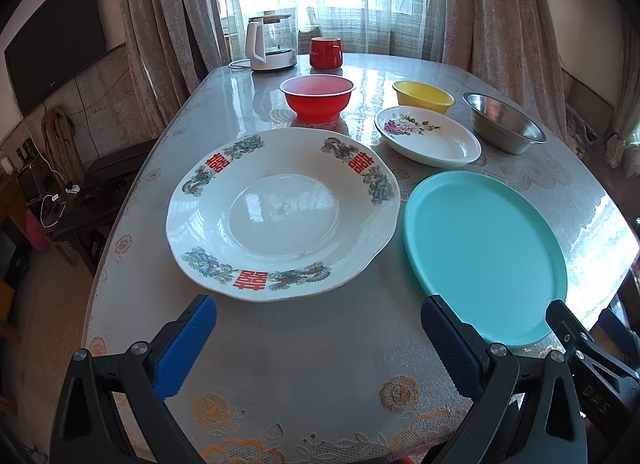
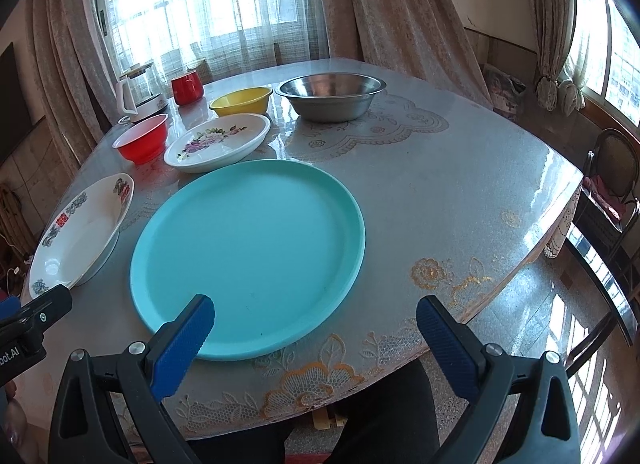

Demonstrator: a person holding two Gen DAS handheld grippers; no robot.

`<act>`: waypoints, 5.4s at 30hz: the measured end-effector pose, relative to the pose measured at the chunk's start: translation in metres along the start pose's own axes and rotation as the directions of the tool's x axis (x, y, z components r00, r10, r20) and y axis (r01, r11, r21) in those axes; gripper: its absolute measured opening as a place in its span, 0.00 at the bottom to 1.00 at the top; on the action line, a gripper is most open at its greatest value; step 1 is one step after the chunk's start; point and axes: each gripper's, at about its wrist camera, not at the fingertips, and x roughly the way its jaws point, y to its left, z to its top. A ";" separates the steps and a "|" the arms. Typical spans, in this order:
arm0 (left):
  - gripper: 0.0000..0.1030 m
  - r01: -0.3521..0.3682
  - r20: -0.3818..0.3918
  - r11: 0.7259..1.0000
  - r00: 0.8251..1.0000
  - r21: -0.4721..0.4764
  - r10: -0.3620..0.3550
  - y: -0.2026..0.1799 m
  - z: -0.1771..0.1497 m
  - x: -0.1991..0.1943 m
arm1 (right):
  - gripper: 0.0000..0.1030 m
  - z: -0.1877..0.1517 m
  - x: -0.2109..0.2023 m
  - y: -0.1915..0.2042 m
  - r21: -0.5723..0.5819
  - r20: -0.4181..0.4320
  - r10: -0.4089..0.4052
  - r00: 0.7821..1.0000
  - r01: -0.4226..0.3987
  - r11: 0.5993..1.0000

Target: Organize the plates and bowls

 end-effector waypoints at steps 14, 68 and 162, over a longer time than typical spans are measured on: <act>1.00 0.007 -0.013 1.000 1.000 -0.001 -0.007 0.000 -0.002 0.003 | 1.00 -0.001 0.003 0.001 -0.003 -0.017 0.003 1.000 -0.003 1.000; 1.00 0.205 0.067 0.911 0.979 -0.358 -0.194 0.132 0.035 0.041 | 0.98 0.030 0.026 0.041 -0.147 -0.006 0.308 0.951 -0.306 0.941; 0.23 0.428 0.187 0.821 0.904 -0.377 -0.385 0.159 0.050 0.101 | 0.24 0.066 0.112 0.165 -0.108 -0.154 0.596 0.788 -0.613 0.783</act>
